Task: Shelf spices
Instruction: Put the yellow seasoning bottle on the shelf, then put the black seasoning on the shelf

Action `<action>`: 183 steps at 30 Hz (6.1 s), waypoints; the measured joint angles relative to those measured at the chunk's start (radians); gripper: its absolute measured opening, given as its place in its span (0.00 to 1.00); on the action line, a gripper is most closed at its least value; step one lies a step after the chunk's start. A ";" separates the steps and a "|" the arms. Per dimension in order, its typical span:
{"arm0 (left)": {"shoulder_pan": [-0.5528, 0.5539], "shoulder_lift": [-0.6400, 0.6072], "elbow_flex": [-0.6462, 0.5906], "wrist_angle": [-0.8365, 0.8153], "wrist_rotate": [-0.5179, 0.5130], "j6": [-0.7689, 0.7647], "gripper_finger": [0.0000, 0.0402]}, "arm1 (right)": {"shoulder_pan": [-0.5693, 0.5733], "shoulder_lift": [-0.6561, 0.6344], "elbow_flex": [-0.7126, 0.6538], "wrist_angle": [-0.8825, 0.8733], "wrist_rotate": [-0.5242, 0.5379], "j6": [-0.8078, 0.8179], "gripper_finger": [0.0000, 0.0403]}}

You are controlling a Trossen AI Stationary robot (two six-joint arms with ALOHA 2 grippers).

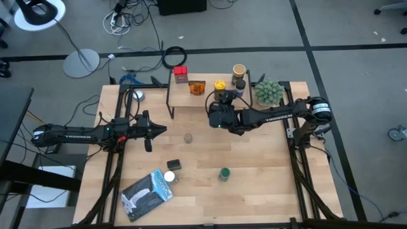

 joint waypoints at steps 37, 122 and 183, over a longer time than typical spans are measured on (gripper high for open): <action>0.000 0.000 0.000 -0.003 -0.008 0.005 0.12 | -0.214 0.000 0.000 0.169 -0.205 -0.163 0.00; 0.000 0.000 0.000 0.027 0.053 0.025 0.12 | 0.857 -0.328 -0.325 -0.633 -0.468 2.035 0.59; 0.000 0.000 0.000 0.027 0.045 0.025 0.12 | 0.182 0.554 0.525 0.050 -1.223 0.410 0.71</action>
